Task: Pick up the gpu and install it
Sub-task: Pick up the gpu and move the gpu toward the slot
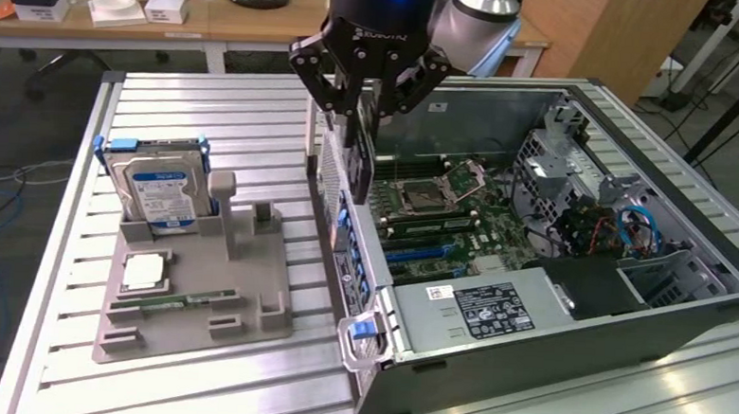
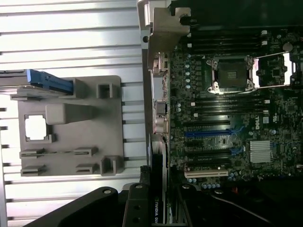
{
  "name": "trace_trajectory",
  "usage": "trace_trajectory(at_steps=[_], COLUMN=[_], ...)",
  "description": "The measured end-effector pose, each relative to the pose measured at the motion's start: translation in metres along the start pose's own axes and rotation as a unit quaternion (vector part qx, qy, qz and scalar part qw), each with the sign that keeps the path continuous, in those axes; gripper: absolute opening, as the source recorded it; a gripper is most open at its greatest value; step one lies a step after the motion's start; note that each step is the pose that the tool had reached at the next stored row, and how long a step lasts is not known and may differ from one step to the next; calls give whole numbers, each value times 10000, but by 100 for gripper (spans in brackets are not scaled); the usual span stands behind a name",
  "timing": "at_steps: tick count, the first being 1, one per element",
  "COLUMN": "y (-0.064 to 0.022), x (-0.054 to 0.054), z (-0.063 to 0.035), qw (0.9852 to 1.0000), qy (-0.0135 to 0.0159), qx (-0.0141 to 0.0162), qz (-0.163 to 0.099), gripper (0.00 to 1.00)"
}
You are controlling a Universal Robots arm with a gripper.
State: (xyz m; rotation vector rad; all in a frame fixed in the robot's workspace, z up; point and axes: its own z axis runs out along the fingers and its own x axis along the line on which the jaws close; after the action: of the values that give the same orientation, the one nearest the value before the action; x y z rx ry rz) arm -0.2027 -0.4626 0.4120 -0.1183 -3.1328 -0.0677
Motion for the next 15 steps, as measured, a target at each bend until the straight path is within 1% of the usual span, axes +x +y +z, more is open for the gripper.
trace_trajectory(at_steps=[15], y=[14], x=[-184], z=[-1], qw=[10000], qy=[0], qx=[0], qz=[0], gripper=[26])
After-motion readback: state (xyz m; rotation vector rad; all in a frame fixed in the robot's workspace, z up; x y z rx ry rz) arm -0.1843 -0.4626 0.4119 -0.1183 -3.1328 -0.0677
